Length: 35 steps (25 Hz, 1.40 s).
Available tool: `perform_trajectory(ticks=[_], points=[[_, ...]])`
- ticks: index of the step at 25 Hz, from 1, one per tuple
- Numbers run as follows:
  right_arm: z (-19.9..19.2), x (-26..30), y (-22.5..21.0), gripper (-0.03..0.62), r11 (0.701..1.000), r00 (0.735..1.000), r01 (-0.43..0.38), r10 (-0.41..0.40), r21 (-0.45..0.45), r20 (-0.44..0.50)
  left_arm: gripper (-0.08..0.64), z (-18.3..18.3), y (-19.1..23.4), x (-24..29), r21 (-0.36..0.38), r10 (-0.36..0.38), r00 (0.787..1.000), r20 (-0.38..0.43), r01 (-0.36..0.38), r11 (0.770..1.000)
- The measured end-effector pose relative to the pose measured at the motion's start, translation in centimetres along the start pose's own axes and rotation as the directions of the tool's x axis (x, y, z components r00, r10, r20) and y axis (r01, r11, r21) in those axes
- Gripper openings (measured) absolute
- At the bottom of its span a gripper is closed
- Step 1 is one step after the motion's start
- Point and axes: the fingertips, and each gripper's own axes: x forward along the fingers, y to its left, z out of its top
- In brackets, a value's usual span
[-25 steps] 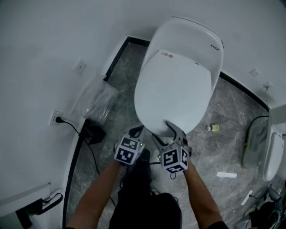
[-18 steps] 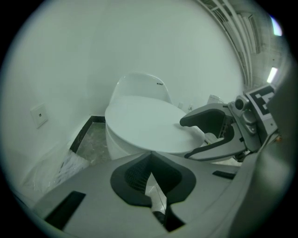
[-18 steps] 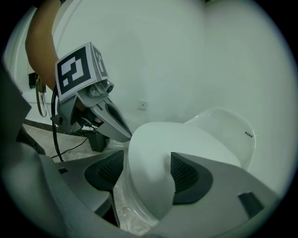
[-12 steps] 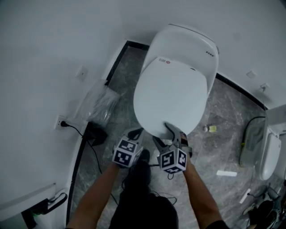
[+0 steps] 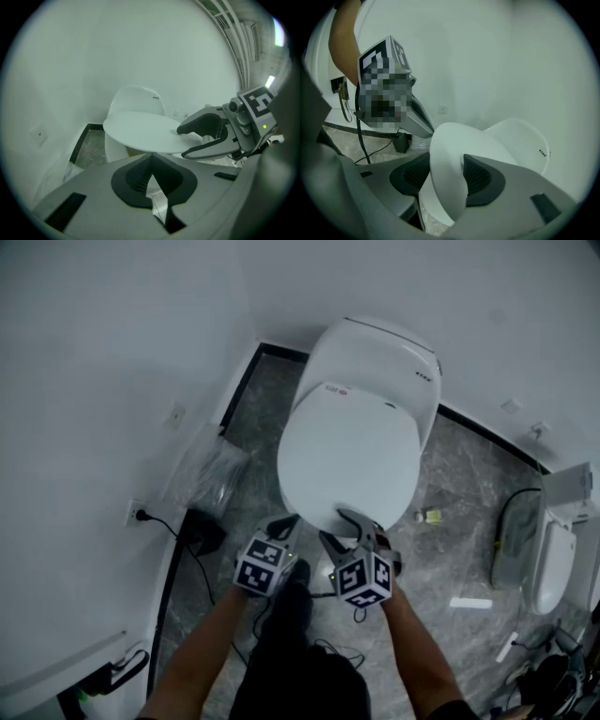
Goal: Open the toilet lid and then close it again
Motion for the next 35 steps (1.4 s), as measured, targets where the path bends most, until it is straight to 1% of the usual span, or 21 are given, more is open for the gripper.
perform_trajectory(ticks=[6,11,21,26,28,31,35], points=[[3.2,-2.4,-2.6,0.195,1.000,1.000,0.001,-0.001,0.018,0.006,0.005,4.7,-0.5,-1.4,0.007,-0.021,0.999,0.034,0.021,1.000],[5.7,-4.0,-5.2,0.166,0.999,0.999,0.031,-0.031,0.036,0.020,0.005,8.6,-0.8,-2.1,0.029,-0.045,0.997,0.067,0.043,0.999],[8.8,-5.6,-10.0,0.141,0.994,0.997,0.063,-0.066,0.089,0.032,0.005,14.5,-0.8,-2.1,0.063,-0.065,0.995,0.081,0.060,0.996],[10.0,-6.2,-12.6,0.135,0.991,0.995,0.077,-0.083,0.110,0.051,0.005,17.3,-0.7,-1.8,0.078,-0.050,0.995,0.083,0.044,0.996],[10.5,-6.2,-13.5,0.130,0.992,0.995,0.075,-0.082,0.105,0.060,0.005,18.1,-0.7,-1.6,0.079,-0.040,0.996,0.081,0.033,0.996],[11.3,-6.7,-14.7,0.119,0.994,0.992,0.086,-0.092,0.073,0.083,0.005,18.7,-0.8,-1.5,0.073,-0.032,0.996,0.085,0.026,0.997],[12.7,-7.2,-16.8,0.102,0.995,0.988,0.100,-0.103,0.030,0.118,0.005,19.7,-0.4,-1.2,0.042,-0.010,0.994,0.111,0.005,0.999]])
